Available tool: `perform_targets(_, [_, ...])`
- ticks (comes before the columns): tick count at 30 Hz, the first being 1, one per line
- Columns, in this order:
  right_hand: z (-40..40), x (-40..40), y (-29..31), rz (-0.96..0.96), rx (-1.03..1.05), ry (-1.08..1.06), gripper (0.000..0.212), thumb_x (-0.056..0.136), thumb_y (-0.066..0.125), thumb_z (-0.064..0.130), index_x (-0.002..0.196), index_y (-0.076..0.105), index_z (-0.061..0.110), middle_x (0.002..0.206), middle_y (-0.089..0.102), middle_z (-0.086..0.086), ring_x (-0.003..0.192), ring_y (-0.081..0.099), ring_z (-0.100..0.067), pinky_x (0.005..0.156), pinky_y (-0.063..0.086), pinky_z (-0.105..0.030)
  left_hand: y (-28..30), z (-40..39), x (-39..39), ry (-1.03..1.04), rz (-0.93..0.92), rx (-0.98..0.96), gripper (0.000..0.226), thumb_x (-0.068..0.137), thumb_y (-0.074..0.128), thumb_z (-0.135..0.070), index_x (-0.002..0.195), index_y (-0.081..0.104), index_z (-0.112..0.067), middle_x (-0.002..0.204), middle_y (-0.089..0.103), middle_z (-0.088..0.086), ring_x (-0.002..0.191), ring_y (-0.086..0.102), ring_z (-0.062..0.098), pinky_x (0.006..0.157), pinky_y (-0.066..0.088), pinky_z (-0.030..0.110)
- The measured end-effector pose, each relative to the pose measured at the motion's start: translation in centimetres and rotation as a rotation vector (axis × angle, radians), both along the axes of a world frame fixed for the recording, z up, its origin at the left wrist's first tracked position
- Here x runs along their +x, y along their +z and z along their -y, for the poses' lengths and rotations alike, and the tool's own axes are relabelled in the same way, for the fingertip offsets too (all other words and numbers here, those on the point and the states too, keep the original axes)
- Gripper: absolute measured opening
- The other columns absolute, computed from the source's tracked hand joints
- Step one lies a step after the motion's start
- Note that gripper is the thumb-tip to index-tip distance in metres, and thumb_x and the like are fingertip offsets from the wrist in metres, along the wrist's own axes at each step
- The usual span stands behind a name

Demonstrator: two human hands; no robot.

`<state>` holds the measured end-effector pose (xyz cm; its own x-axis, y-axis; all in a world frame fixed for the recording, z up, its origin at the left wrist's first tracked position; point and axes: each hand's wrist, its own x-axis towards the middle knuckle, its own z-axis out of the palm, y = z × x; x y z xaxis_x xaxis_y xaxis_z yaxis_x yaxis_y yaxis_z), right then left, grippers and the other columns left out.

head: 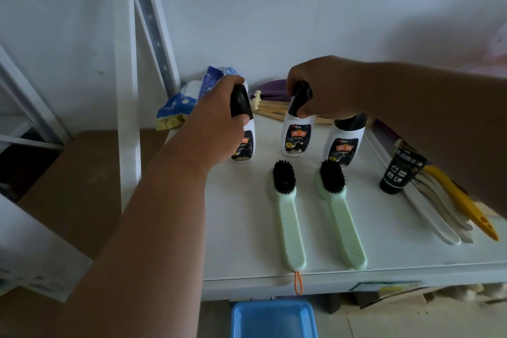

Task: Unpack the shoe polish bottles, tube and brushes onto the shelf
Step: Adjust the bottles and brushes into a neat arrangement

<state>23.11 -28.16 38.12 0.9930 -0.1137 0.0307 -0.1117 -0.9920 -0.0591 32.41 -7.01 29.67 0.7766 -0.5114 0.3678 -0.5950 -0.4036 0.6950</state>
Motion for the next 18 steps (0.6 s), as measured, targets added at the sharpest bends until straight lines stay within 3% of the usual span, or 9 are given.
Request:
perform_targets(6, [0.03,0.3,-0.06,-0.006,0.005,0.0,0.036,0.085,0.078,0.029,0.118,0.062,0.028,0.108,0.063,0.003,0.097,0.061,-0.025,0.081,0.056,-0.043,0.13,0.08,0.27,0.015,-0.046,-0.009,0.061,0.094,0.066,-0.018,0.148,0.048,-0.038,0.122,0.058,-0.008,0.092,0.059,0.0,0.054,0.042,0.001])
perform_targets(10, [0.19,0.44,-0.06,0.002,-0.007,0.009,0.036,0.086,0.077,0.029,0.118,0.062,0.028,0.107,0.063,0.003,0.096,0.06,-0.023,0.074,0.051,-0.037,0.22,0.15,0.34,0.007,-0.081,-0.038,0.065,0.09,0.069,-0.023,0.149,0.048,-0.039,0.125,0.061,-0.008,0.098,0.063,0.001,0.064,0.044,0.011])
perform_targets(16, [0.45,0.61,-0.25,0.004,0.004,0.001,0.034,0.087,0.076,0.028,0.118,0.061,0.028,0.107,0.062,0.003,0.096,0.06,-0.024,0.078,0.053,-0.039,0.49,0.09,-0.03,0.014,-0.074,-0.025,0.063,0.088,0.069,-0.019,0.146,0.051,-0.038,0.115,0.06,-0.012,0.092,0.061,0.0,0.056,0.039,-0.004])
perform_targets(18, [0.59,0.63,-0.44,0.014,0.016,0.004,0.034,0.088,0.076,0.027,0.119,0.061,0.028,0.105,0.06,0.004,0.095,0.06,-0.024,0.072,0.051,-0.036,0.61,-0.02,-0.21,0.009,-0.076,-0.016,0.063,0.086,0.067,-0.016,0.143,0.053,-0.038,0.107,0.059,-0.019,0.09,0.06,0.001,0.056,0.039,-0.005])
